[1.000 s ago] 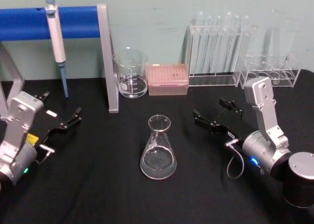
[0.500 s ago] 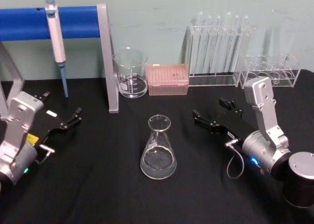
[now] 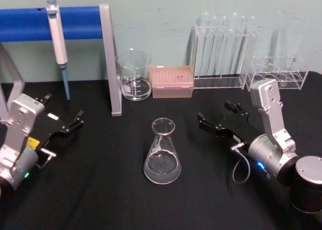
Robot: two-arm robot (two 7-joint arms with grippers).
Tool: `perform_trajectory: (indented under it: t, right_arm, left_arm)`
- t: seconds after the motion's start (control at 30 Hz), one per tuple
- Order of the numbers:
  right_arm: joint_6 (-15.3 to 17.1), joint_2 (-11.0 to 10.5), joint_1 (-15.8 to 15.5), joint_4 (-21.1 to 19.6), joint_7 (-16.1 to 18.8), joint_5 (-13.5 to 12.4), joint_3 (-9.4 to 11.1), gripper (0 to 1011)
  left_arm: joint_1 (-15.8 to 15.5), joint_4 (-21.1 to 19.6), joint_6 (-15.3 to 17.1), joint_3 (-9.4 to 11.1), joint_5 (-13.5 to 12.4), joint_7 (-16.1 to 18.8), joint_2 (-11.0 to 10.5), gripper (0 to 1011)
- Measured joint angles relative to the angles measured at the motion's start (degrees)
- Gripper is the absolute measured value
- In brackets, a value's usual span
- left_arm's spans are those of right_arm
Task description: Grasp the erlenmeyer flask with one hand, shake it three times, then place it back.
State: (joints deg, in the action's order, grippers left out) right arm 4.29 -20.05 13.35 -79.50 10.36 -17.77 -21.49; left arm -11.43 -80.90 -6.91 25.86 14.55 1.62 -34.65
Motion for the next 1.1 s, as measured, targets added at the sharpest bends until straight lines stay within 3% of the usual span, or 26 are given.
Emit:
perform_trajectory:
  t: [1.1]
  right_arm:
    - [-0.05, 0.00, 0.00, 0.01, -0.05, 0.00, -0.02, 1003]
  left_arm:
    - [0.00, 0.00, 0.00, 0.00, 0.00, 0.00, 0.00, 1001]
